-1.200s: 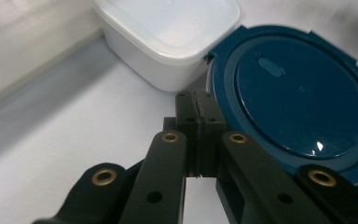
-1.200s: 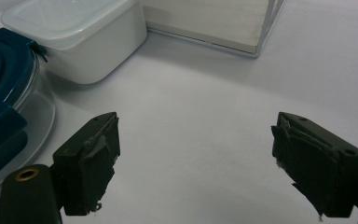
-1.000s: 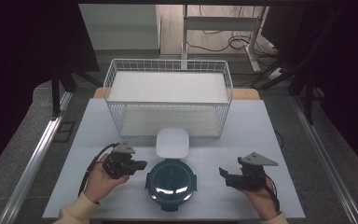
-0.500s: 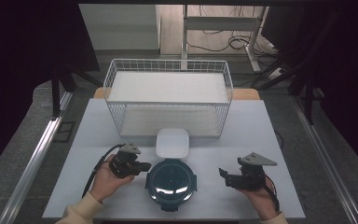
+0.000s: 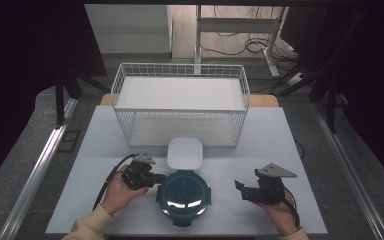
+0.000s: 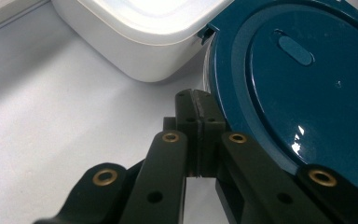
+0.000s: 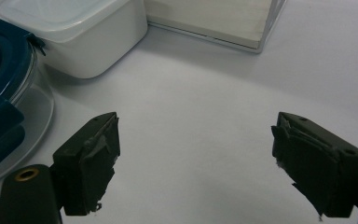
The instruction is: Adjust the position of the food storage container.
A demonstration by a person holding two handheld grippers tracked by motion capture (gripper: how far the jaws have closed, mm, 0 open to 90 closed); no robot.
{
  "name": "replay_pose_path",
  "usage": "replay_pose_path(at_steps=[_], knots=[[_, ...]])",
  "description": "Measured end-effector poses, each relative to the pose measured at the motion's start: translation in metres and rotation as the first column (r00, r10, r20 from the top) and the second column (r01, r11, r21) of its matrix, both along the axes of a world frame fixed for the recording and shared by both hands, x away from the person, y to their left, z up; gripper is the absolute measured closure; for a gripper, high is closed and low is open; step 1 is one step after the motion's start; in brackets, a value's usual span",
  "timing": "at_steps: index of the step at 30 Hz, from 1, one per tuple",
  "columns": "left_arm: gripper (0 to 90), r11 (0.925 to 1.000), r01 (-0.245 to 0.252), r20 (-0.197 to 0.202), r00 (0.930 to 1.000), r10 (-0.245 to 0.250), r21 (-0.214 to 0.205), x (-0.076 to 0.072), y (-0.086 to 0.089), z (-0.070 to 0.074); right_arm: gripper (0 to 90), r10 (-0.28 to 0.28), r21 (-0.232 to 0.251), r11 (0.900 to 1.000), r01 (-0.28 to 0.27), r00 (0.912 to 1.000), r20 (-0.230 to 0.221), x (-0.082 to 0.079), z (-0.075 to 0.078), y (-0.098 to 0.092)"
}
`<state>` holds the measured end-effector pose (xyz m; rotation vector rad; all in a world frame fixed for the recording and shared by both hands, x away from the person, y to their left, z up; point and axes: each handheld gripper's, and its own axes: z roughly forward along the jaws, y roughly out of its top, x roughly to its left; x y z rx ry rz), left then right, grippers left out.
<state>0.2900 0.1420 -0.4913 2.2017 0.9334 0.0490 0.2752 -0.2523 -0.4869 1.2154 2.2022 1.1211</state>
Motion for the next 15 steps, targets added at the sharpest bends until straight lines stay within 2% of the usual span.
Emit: replay_pose_path(at_steps=[15], knots=[[90.0, 0.9998, 0.011, -0.005, 0.9999, -0.012, -0.016, -0.0043, -0.0068, -0.0008, 15.0, 0.001, 0.001, 1.0, -0.001, 1.0, 0.002, 0.0006, 0.0012, -0.0011]])
